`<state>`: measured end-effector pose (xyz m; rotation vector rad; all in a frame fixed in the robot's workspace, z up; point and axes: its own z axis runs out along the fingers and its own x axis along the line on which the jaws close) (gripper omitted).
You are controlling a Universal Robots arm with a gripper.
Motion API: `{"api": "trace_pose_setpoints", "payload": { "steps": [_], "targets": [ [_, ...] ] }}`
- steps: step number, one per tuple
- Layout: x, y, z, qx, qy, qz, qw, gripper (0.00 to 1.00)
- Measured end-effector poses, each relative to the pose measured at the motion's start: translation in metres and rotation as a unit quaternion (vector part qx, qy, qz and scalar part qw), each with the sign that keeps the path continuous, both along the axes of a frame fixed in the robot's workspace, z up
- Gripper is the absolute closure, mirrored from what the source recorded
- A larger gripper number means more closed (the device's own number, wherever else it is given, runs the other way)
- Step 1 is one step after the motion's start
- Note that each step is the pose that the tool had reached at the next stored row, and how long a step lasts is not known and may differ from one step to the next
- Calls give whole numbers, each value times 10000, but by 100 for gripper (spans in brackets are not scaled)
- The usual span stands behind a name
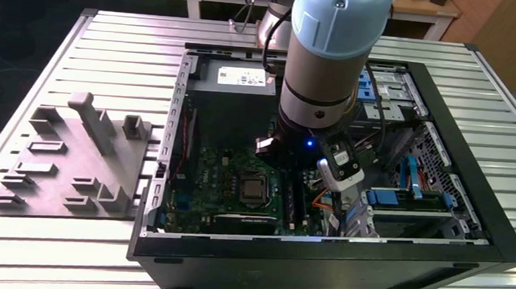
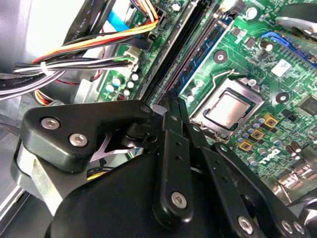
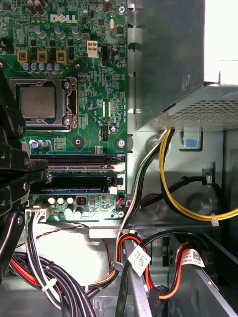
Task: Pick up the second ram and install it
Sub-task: 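Insert the second ram into the second slot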
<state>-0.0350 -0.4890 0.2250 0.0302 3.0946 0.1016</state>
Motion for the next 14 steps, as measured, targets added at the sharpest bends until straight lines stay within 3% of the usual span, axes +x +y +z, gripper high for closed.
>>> {"api": "trace_pose_setpoints", "payload": {
  "steps": [14],
  "targets": [
    [0,0,0,2,-1,124,9999,89]
  ]
}}
